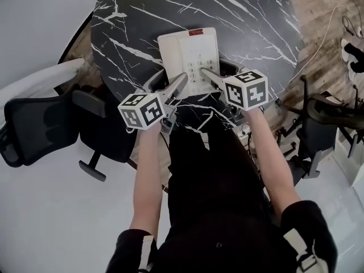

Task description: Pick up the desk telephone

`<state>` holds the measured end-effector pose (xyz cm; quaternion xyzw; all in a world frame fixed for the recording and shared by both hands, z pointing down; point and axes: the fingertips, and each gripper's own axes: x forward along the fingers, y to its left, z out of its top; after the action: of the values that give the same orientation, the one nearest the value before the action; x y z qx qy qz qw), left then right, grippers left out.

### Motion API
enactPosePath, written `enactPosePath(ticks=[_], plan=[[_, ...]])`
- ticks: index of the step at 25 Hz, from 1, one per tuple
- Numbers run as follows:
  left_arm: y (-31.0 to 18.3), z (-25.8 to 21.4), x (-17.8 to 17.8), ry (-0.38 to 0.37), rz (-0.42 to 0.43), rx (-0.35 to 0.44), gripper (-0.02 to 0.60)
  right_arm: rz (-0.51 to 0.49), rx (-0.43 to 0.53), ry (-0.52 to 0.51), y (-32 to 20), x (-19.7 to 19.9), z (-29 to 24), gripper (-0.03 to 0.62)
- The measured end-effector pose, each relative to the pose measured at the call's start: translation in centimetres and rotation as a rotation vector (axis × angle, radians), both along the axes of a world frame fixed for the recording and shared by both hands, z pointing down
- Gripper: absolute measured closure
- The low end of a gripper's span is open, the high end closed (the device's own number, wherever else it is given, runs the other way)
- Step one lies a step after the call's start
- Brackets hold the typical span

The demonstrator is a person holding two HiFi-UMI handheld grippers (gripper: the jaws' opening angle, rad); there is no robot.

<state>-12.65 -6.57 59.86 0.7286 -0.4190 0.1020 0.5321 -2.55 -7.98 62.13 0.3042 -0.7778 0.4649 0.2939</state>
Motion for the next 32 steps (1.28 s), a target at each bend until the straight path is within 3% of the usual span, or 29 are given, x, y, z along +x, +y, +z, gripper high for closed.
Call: enactPosePath(ticks=[16,32], plan=[[-4.3,-9.8,1.6,-0.05,0.002,0.163,0.259,0.055,0.122,-0.077,-4.2,1.7,-9.0,0.33],[-7.7,-20.4,2.6,-0.07,-0.038,0.367,0.261,0.049,0.351,-0.123,-8.8,2.6,-20.0,0.332]])
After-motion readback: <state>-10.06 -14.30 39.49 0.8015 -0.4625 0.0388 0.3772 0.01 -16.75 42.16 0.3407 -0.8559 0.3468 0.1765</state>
